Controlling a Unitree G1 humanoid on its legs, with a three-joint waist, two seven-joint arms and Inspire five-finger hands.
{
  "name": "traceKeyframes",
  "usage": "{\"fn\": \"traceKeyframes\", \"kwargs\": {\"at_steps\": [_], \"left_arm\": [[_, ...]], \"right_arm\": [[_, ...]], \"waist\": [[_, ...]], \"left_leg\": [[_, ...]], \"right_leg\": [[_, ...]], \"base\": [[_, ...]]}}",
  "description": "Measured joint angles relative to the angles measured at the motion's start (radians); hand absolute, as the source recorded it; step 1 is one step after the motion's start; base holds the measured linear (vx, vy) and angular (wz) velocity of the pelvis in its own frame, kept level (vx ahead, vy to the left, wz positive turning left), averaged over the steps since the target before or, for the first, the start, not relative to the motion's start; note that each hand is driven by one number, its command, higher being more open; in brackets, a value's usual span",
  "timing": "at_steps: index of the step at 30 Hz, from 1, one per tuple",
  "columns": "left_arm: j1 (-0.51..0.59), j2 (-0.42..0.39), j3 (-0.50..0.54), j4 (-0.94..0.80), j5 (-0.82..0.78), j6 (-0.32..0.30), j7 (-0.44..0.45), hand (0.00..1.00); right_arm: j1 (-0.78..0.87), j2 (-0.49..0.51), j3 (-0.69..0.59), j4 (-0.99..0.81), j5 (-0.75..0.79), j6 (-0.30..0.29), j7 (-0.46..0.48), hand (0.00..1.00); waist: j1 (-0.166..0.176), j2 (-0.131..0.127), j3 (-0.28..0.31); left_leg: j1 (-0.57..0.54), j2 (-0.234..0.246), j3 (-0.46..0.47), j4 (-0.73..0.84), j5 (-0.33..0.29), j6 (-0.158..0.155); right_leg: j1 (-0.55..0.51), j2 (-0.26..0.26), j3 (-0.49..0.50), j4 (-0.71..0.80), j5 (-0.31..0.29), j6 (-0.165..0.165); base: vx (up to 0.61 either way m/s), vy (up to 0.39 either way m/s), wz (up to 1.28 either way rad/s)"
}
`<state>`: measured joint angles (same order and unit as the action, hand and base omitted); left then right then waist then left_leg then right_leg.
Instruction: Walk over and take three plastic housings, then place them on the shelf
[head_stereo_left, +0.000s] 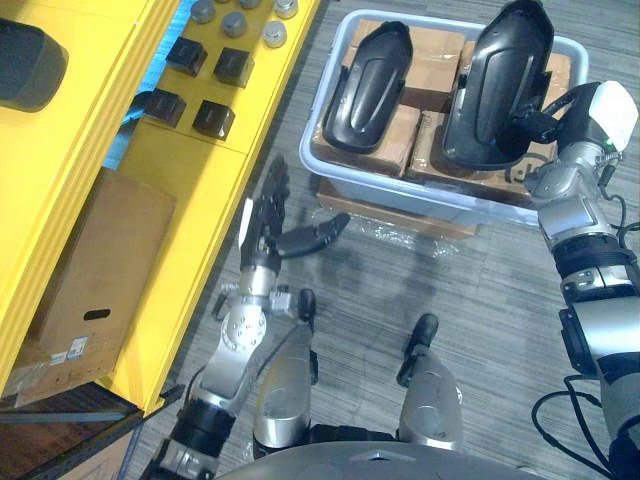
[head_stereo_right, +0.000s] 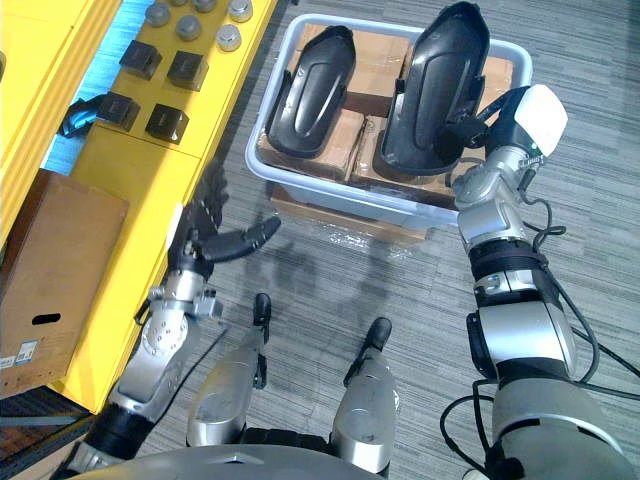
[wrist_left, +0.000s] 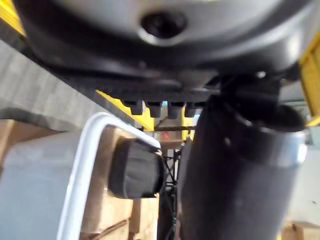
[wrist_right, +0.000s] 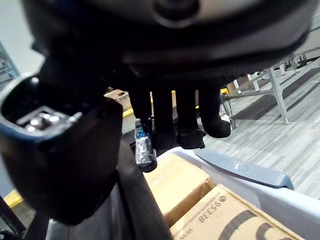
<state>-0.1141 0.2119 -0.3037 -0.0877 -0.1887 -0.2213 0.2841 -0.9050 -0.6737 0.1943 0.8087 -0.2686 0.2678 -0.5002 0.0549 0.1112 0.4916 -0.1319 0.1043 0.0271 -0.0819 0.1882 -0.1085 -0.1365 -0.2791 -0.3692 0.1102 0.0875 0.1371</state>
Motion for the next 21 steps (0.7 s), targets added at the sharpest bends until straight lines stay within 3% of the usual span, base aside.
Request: {"fn": "traceKeyframes", "kwargs": {"at_steps": [4,10,14,17,21], "left_arm": [[-0.087,0.004,-0.001,-0.003,-0.005,0.028,0.006,1.00],[-0.265,0.025,-0.034,0.038,-0.070,0.140,-0.047,1.00],[-0.457,0.028,-0.081,0.268,-0.200,0.248,-0.114,1.00],[-0.557,0.025,-0.083,0.437,-0.330,0.318,-0.121,1.00],[-0.600,0.023,-0.077,0.490,-0.456,0.340,-0.122,1.00]], "right_arm": [[-0.001,0.013,0.000,0.000,0.000,-0.015,-0.042,0.00],[-0.067,0.046,0.001,0.000,-0.004,-0.040,-0.060,0.00],[-0.136,0.084,0.024,0.000,-0.060,-0.069,-0.060,0.00],[-0.179,0.134,0.033,0.000,-0.105,-0.115,-0.060,0.00],[-0.180,0.143,0.044,0.000,-0.145,-0.143,-0.060,0.00]], "waist": [[-0.006,-0.001,0.000],[-0.012,-0.005,-0.002],[-0.016,-0.016,-0.003],[-0.044,-0.040,-0.002],[-0.058,-0.045,-0.001]], "left_leg": [[-0.001,0.012,0.009,0.000,-0.003,-0.004],[-0.017,0.015,0.024,0.005,-0.005,-0.006],[-0.025,0.014,0.047,0.006,-0.005,-0.006],[-0.033,0.014,0.065,0.007,-0.005,-0.006],[-0.033,0.014,0.075,0.009,-0.007,-0.008]], "right_leg": [[-0.004,0.015,0.008,-0.011,0.011,-0.006],[-0.032,0.019,0.025,-0.010,0.018,-0.012],[-0.056,0.020,0.051,-0.010,0.026,-0.015],[-0.078,0.021,0.071,-0.010,0.036,-0.016],[-0.084,0.021,0.084,-0.010,0.039,-0.017]], "base": [[0.01,-0.040,-0.09],[0.00,-0.025,-0.08],[-0.01,-0.010,-0.14],[0.00,-0.012,-0.17],[0.01,-0.012,-0.09]]}}
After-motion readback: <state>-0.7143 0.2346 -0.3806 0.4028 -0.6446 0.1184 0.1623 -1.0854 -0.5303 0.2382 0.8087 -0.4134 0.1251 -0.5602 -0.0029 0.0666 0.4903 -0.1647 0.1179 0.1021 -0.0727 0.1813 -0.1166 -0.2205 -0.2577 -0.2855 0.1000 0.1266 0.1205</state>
